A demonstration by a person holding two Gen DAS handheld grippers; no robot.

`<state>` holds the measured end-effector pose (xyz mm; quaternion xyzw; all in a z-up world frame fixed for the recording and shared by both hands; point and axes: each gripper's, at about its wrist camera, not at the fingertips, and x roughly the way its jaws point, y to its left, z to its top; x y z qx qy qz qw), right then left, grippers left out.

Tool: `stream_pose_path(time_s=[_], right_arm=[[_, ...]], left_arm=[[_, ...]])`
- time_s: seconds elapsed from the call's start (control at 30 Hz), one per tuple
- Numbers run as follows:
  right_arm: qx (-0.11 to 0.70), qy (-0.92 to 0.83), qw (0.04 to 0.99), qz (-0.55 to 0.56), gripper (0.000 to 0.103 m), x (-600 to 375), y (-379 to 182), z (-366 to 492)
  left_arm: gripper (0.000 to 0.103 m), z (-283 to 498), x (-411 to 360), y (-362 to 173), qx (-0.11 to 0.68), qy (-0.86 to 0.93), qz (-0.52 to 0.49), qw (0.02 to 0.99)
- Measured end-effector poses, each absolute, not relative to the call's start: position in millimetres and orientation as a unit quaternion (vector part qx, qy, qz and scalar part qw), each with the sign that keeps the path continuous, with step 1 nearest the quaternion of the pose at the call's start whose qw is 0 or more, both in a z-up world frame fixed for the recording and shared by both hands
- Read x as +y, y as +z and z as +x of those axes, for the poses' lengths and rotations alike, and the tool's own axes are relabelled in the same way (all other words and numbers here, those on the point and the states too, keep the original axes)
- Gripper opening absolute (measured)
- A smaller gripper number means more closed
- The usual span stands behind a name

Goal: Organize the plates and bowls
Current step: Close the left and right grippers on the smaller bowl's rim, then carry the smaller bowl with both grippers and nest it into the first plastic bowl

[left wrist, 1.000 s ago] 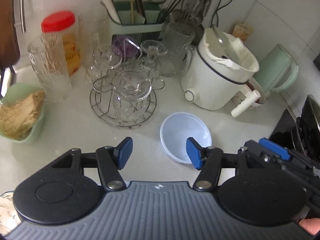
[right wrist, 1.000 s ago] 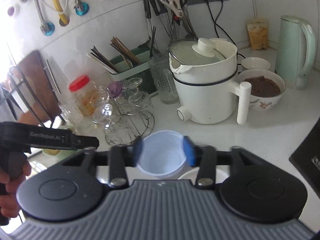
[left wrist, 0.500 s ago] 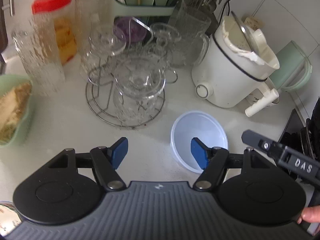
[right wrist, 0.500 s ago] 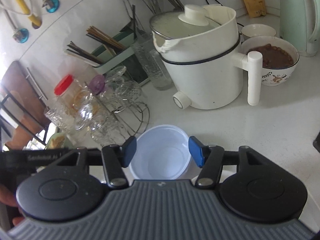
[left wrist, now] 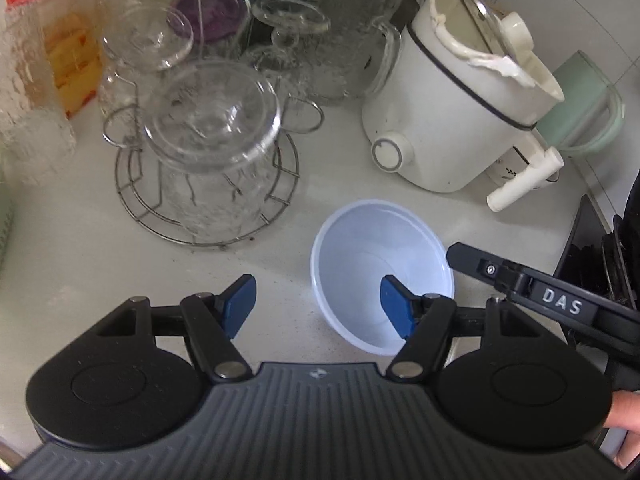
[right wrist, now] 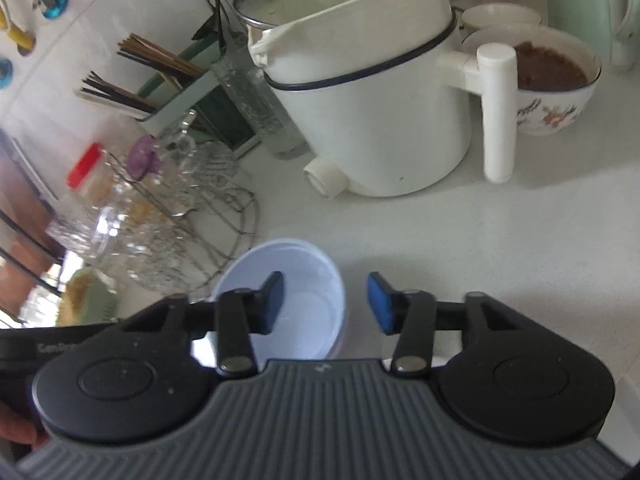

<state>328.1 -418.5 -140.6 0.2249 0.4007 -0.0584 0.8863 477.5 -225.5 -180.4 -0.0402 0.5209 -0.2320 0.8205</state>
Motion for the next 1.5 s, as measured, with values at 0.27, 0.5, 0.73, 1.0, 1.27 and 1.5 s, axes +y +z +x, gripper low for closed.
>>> stream_pose_path(time_s=[0.27, 0.5, 0.73, 1.0, 1.27, 1.5], right_arm=[[0.428, -0.085, 0.879, 0.191, 0.023, -409.3, -150.5, 343.8], [0.448, -0.088, 0.865, 0.208, 0.013, -410.6, -162.1, 346.7], [0.433, -0.064, 0.871, 0.224, 0.010, -408.3, -162.2, 338.6], [0.415, -0.052, 0.875, 0.245, 0.010, -402.8, -147.2, 331.7], [0.388, -0.044, 0.889, 0.240, 0.011, -397.6, -116.1, 313.6], [0.373, -0.040, 0.895, 0.242, 0.011, -388.2, -87.8, 291.5]], left_arm=[[0.056, 483.2, -234.4, -198.6, 0.549, -0.202, -0.050, 0.810], [0.017, 493.5, -232.0, -204.9, 0.565, -0.181, -0.102, 0.798], [0.009, 490.9, -225.8, -193.6, 0.546, -0.182, -0.093, 0.813], [0.009, 485.7, -211.3, -180.6, 0.547, -0.182, -0.108, 0.810], [0.009, 468.6, -197.3, -148.1, 0.526, -0.202, -0.133, 0.815], [0.010, 447.2, -183.2, -120.7, 0.513, -0.209, -0.147, 0.819]])
